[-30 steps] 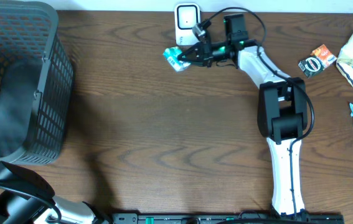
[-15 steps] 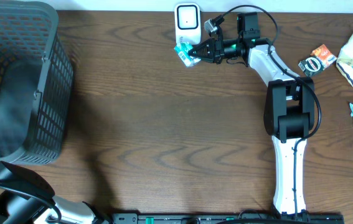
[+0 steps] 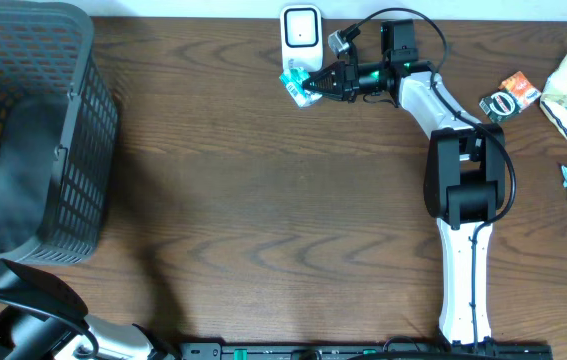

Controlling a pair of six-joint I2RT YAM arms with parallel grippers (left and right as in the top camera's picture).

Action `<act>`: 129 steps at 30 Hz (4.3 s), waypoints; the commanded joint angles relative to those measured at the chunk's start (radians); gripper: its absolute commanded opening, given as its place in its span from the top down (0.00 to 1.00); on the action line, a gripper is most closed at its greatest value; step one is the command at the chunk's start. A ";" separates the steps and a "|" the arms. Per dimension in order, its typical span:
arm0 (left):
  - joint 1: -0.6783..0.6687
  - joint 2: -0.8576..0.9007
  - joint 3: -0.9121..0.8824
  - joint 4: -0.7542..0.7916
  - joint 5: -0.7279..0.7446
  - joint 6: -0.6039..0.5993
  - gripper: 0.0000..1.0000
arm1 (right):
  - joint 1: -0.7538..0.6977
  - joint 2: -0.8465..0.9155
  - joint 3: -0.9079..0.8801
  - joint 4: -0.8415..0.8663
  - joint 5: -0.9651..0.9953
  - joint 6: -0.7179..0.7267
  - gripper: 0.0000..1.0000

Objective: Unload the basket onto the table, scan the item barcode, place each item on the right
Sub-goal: 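Hold the tissue pack up in front of the scanner, then carry the light green tissue pack rightward to the table's right edge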

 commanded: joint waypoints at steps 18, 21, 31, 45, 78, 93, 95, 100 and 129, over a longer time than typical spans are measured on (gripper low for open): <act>0.003 0.005 -0.002 -0.005 -0.003 -0.005 0.02 | 0.031 0.007 -0.001 -0.056 0.005 -0.177 0.99; 0.003 0.005 -0.002 -0.005 -0.003 -0.005 0.02 | 0.060 0.007 -0.001 -0.171 0.191 -0.220 0.99; 0.003 0.005 -0.002 -0.005 -0.003 -0.005 0.02 | 0.104 -0.075 0.024 -0.367 0.930 -0.354 0.98; 0.003 0.005 -0.002 -0.005 -0.003 -0.005 0.02 | 0.248 -0.163 0.036 0.037 1.571 -0.905 0.99; 0.003 0.005 -0.002 -0.005 -0.003 -0.005 0.02 | 0.227 -0.089 0.035 0.365 1.587 -1.159 0.99; 0.003 0.005 -0.002 -0.005 -0.003 -0.005 0.02 | 0.047 -0.280 0.036 0.024 1.698 -0.899 0.99; 0.003 0.005 -0.002 -0.005 -0.003 -0.005 0.02 | -0.031 -0.294 0.036 -0.143 1.698 -0.897 0.99; 0.003 0.005 -0.002 -0.005 -0.003 -0.005 0.02 | -0.175 -0.291 0.035 -0.419 1.698 -0.897 0.99; 0.003 0.005 -0.002 -0.005 -0.003 -0.005 0.03 | -0.452 -0.289 0.026 -1.152 1.248 -0.681 0.01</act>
